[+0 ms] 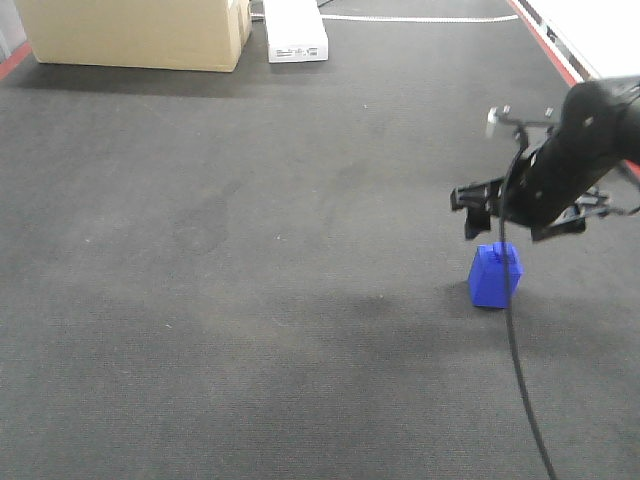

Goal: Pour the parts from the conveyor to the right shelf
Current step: 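Lower the open right gripper over the blue block on the belt, then close the right gripper on the blue block and lift it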

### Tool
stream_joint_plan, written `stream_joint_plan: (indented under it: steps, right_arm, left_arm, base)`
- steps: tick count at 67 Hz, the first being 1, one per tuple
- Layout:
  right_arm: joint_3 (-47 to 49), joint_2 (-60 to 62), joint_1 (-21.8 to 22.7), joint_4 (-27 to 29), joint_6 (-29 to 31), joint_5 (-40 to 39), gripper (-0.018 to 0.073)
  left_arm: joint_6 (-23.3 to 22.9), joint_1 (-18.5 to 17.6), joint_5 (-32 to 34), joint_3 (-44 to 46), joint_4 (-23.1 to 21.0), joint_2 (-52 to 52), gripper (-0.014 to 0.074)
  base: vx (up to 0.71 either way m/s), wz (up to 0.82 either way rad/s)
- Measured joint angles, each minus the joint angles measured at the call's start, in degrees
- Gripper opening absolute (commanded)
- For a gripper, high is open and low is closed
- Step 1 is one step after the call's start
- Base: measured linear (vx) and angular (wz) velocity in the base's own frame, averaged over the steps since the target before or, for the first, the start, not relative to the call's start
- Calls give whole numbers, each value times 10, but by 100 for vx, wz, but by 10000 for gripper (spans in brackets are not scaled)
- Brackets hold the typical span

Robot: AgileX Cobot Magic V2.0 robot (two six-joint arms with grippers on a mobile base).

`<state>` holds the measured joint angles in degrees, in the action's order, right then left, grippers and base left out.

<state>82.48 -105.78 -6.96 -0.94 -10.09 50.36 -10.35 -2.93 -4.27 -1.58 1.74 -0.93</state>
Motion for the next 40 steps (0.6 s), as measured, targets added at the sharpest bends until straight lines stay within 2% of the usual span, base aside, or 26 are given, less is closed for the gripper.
stream_joint_plan:
  steps: [15, 22, 35, 40]
  right_arm:
    - [0, -45, 0, 0, -3, 16, 549]
    - [1, -56, 0, 0, -3, 15, 418]
    - [2, -58, 0, -1, -4, 15, -1]
    - [2, -56, 0, -8, -4, 15, -12]
  left_arm:
    - [0, 0, 0, 0, 0, 0, -6]
    - [0, 0, 0, 0, 0, 0, -6]
    - [0, 0, 0, 0, 0, 0, -6]
    - [0, 0, 0, 0, 0, 0, -6]
  base:
    - [0, 0]
    - [0, 0]
    - [0, 0]
    - [0, 0]
